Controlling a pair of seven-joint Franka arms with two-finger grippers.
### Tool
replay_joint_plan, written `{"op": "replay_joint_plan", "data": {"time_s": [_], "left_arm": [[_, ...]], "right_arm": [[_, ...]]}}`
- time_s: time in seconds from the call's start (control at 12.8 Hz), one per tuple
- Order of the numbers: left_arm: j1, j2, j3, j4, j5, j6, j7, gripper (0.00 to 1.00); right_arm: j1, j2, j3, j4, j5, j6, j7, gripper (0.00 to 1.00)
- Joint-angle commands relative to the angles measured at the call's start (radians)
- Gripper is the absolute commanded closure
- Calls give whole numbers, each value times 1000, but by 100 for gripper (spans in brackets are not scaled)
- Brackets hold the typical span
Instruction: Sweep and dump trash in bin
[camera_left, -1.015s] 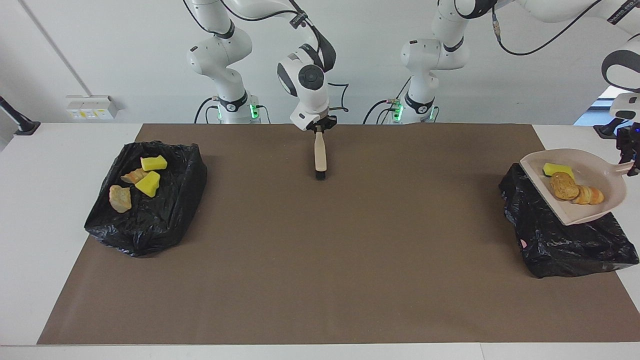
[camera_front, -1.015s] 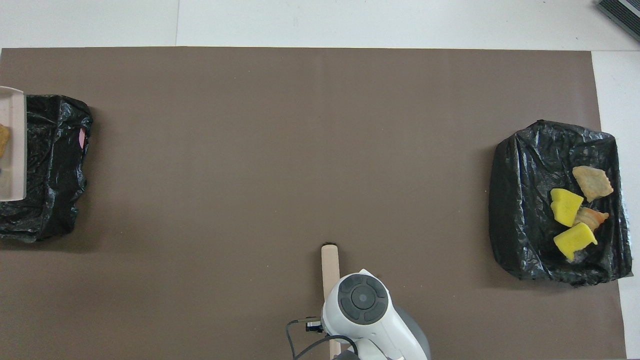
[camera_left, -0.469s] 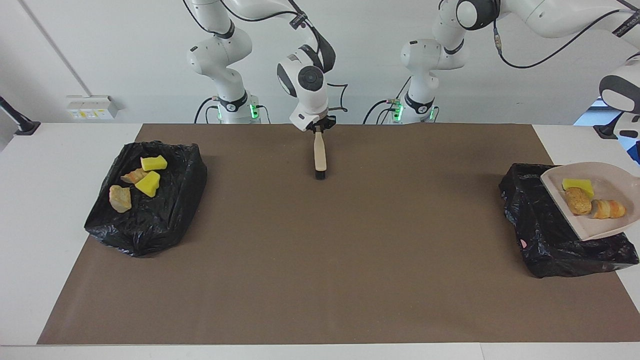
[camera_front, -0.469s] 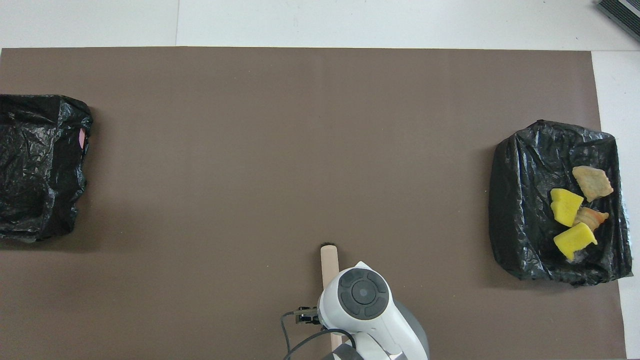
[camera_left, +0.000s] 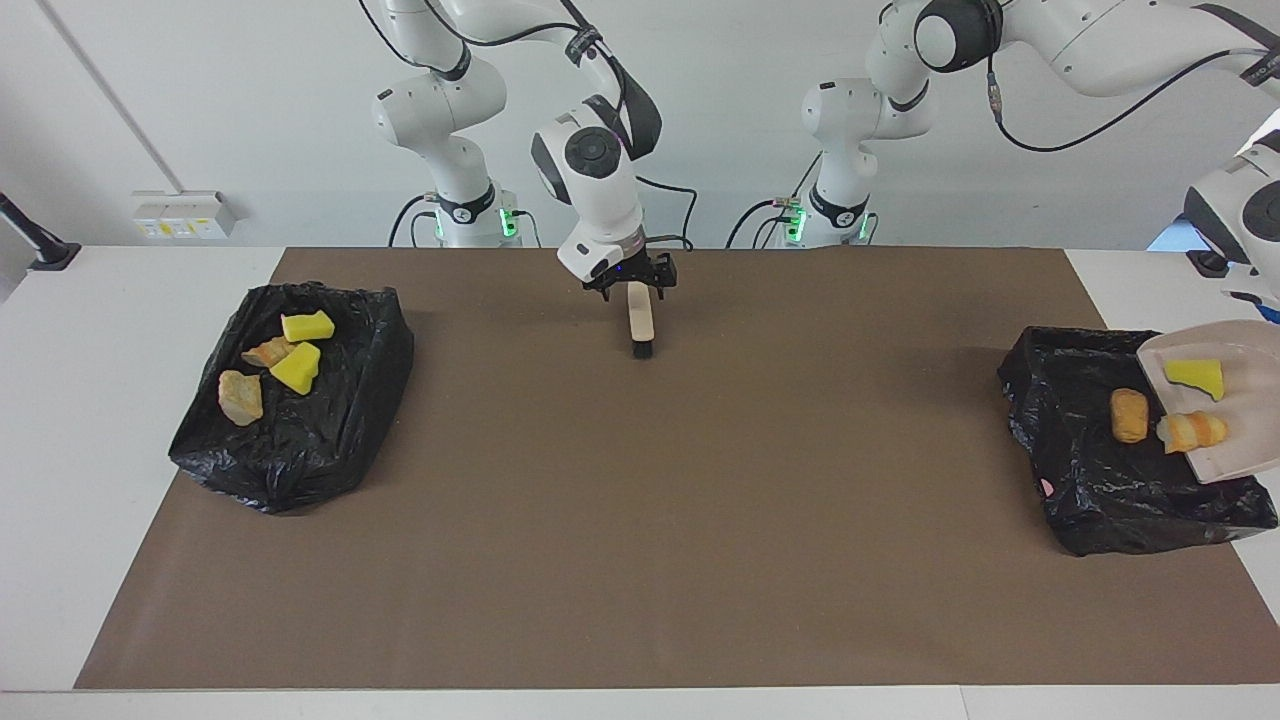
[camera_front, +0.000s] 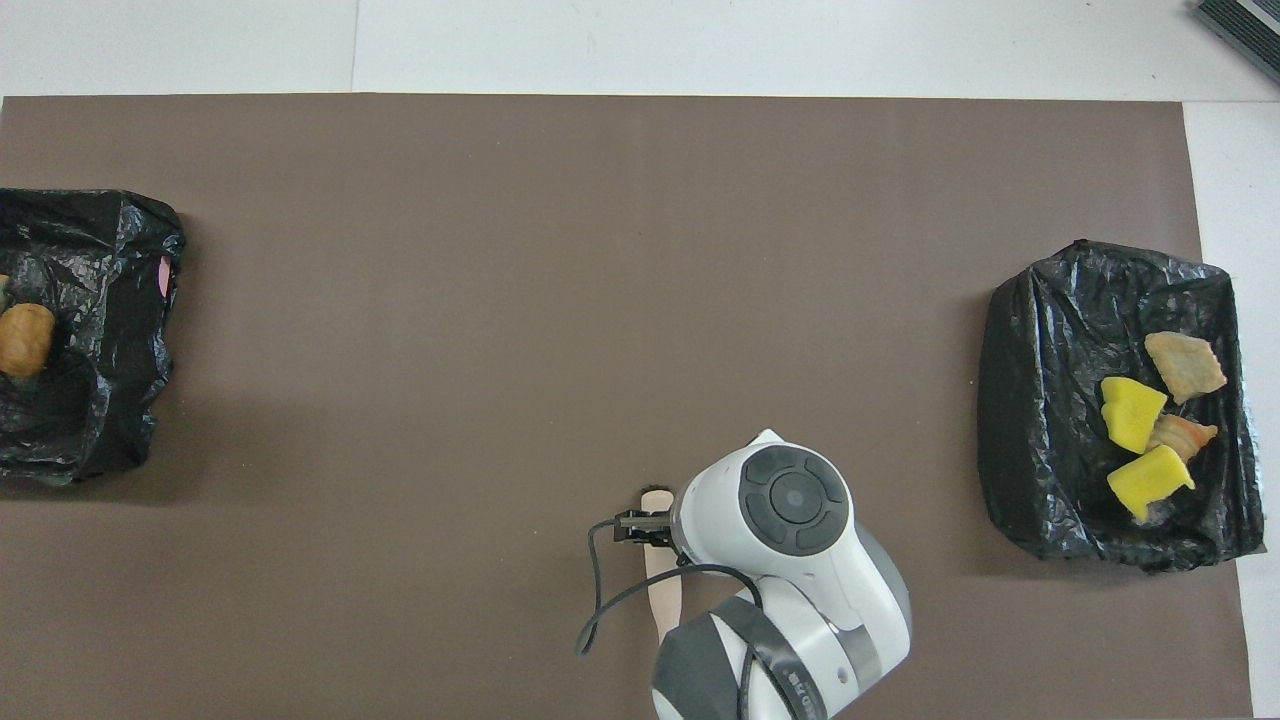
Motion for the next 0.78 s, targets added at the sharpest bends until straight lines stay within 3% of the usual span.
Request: {"op": "replay_joint_plan", "data": {"time_s": [0.0, 0.31, 0.7], "left_arm": [[-25, -48, -33, -17, 121, -93, -106, 100], [-25, -72, -94, -15, 251, -192, -175, 100], [-29, -85, -128, -25, 409, -226, -283, 100]], "right_arm": [[-78, 22, 7, 18, -80, 58, -10, 0], [-196, 19, 9, 48, -256, 81, -18, 0], [-288, 9, 7, 175, -322, -46, -58, 0]]}}
